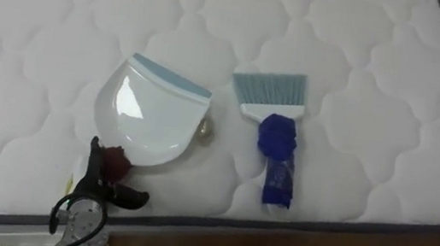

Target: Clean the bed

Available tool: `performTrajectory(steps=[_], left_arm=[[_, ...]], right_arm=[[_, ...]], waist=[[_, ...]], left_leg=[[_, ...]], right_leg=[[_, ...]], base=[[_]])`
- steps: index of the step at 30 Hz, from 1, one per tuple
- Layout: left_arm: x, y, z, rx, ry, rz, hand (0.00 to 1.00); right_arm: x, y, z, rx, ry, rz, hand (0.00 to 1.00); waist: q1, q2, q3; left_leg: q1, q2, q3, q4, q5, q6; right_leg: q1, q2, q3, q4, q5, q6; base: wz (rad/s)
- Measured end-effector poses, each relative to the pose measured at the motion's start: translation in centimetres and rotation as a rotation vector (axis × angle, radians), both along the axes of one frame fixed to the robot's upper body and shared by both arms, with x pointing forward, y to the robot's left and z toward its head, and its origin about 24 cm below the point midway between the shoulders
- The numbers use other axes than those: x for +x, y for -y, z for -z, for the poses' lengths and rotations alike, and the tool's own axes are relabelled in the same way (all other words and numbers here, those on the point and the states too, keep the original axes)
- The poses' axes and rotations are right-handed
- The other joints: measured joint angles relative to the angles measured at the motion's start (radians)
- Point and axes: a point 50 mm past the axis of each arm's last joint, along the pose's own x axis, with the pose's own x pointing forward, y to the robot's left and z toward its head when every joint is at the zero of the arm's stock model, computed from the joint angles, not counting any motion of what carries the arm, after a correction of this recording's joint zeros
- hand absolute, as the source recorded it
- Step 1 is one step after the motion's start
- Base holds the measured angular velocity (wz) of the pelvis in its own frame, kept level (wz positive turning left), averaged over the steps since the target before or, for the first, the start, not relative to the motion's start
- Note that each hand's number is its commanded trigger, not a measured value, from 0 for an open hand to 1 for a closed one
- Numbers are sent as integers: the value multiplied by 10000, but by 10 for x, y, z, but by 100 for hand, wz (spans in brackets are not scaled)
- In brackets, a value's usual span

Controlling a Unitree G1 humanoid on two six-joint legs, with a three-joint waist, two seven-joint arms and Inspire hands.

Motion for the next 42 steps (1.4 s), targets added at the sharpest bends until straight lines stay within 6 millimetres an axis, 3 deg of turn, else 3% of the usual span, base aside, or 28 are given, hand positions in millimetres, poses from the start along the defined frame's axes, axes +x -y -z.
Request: performTrajectory(steps=[16,21,22,23,24,25,40,42], left_arm=[[0,1,2,364,-214,32,0],[2,-2,3,655,-496,-250,0],[1,-2,3,692,-554,-293,17],[0,-3,4,771,-619,-350,55],[1,-3,4,809,-663,-382,81],[2,-3,4,829,-706,-406,100],[13,-36,-8,1422,-981,-1420,100],[11,-35,-4,1125,-1359,-1399,100]], right_arm=[[-3,-1,1,76,-28,404,0],[3,-4,-1,-66,122,377,0],[3,-4,0,-73,118,381,0],[2,-4,0,-75,70,409,0],[2,-4,0,-89,24,433,0],[3,-4,0,-124,39,451,0],[8,-8,-2,-128,160,425,0],[11,-7,-3,-152,247,407,0]], waist=[[1,3,-3],[1,-11,-4],[2,-12,-4],[-14,-16,-3],[-20,-16,-3],[-33,-38,5],[-271,-6,27],[-309,86,73]], left_leg=[[-19,32,114,-24,-1,-2],[-214,44,401,-5,-4,5],[-230,55,425,-3,-3,4],[-240,78,466,11,-4,4],[-246,90,494,22,-4,4],[-270,94,547,55,-5,3],[-668,172,497,499,-92,-10],[-808,187,470,622,-147,5]], right_leg=[[-36,-56,-17,5,-26,-14],[-525,-30,305,380,-32,-20],[-550,-27,313,380,-36,-26],[-565,-23,324,383,-40,-33],[-585,-22,360,399,-44,-39],[-672,-32,411,505,-56,-55],[-976,2,394,818,-161,-104],[-1034,13,370,831,-166,-96]], base=[[0],[-15],[-10],[-8],[-10],[-7],[0],[2]])
